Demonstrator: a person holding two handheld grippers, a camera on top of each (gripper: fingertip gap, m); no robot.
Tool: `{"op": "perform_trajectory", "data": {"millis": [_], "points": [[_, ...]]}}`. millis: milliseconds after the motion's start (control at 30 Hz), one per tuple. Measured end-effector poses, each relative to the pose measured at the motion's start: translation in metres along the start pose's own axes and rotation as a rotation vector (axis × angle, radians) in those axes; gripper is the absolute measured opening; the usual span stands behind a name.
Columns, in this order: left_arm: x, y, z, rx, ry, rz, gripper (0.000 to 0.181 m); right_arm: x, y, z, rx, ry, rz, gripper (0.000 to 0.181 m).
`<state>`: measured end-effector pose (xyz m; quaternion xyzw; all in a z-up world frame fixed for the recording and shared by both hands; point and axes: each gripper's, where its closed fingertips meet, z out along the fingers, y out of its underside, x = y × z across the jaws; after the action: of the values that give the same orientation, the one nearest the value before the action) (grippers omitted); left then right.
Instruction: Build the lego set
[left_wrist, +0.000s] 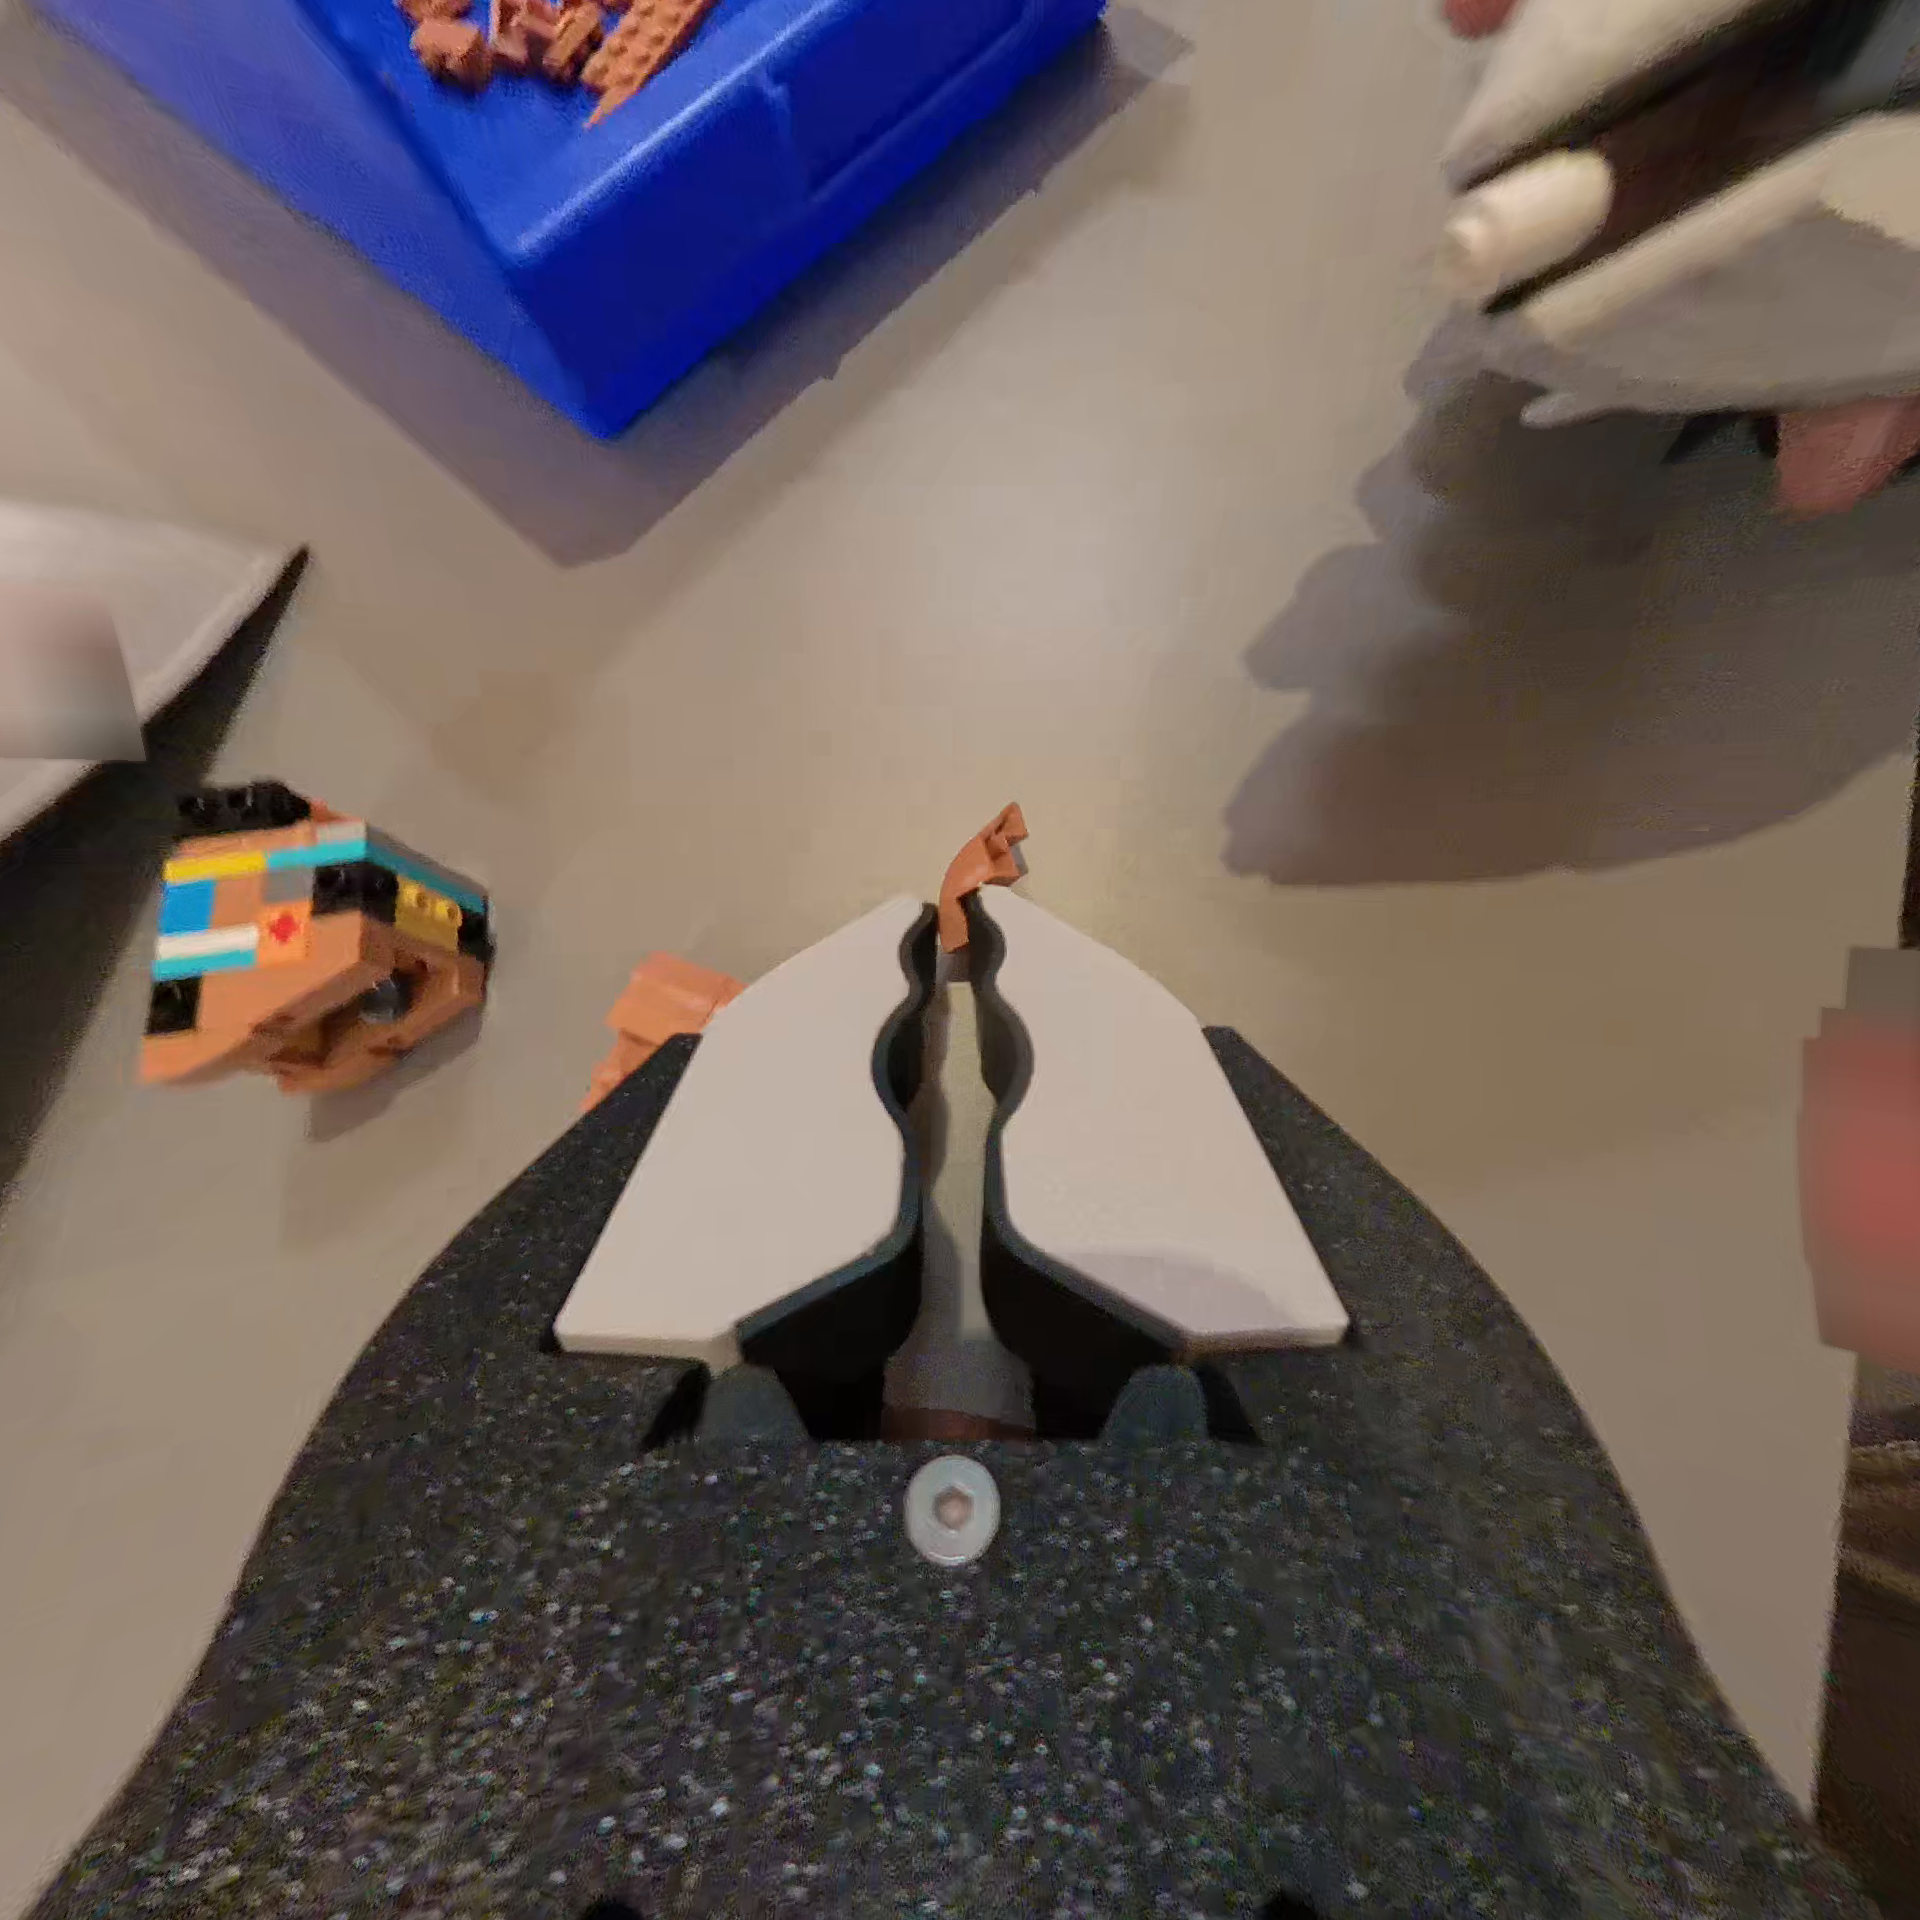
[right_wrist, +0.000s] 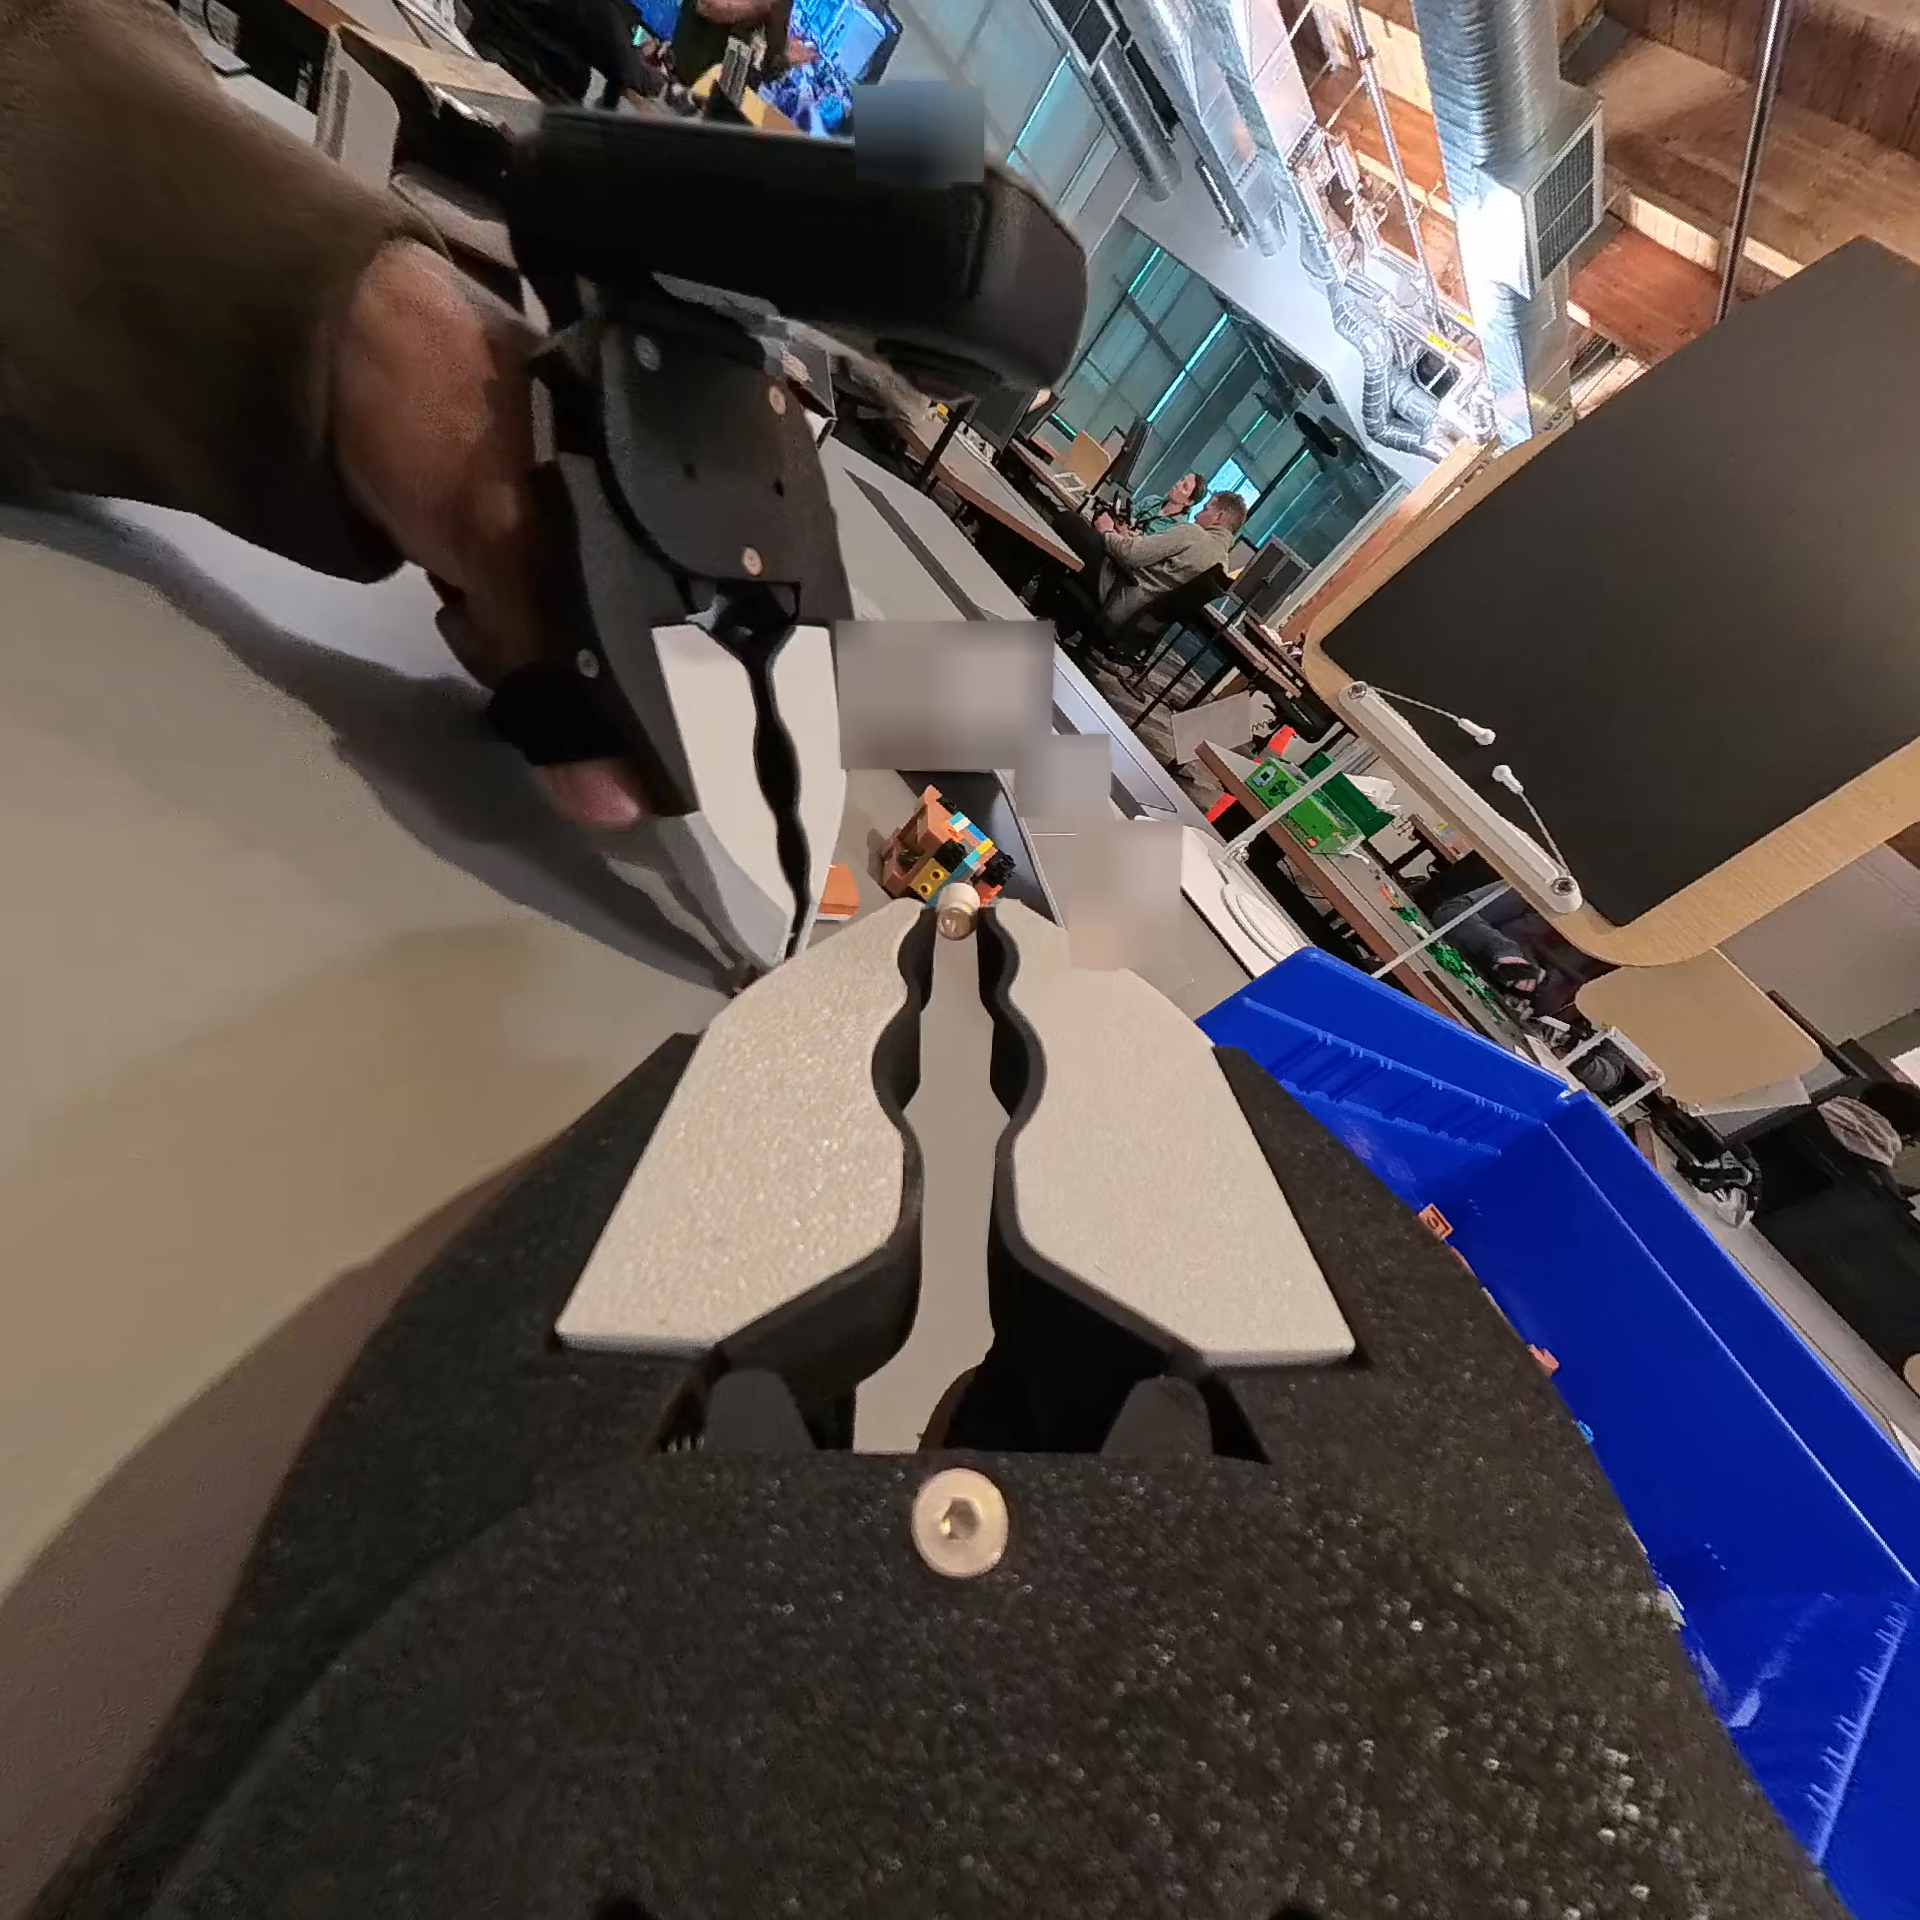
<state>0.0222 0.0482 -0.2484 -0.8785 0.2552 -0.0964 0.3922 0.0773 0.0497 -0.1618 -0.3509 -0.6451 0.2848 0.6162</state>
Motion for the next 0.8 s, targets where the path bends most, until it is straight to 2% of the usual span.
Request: {"op": "perform_trajectory", "data": {"millis": [100, 200, 400, 800], "points": [[-0.007, 0.003, -0.001, 0.015, 0.013, -0.114, 0.005, -0.001, 0.0, 0.0, -0.003, -0.003, -0.001, 0.007], [-0.013, 0.006, -0.003, 0.018, -0.012, -0.151, 0.004, -0.001, 0.001, 0.001, -0.005, -0.002, -0.002, 0.007], [-0.013, 0.004, -0.012, 0.042, -0.086, -0.115, 0.012, -0.002, 0.002, 0.001, -0.011, -0.006, -0.006, 0.008], [-0.01, 0.015, -0.002, -0.083, -0.202, -0.068, 0.026, -0.005, 0.002, 0.002, -0.015, -0.016, -0.01, 0.007]]}}
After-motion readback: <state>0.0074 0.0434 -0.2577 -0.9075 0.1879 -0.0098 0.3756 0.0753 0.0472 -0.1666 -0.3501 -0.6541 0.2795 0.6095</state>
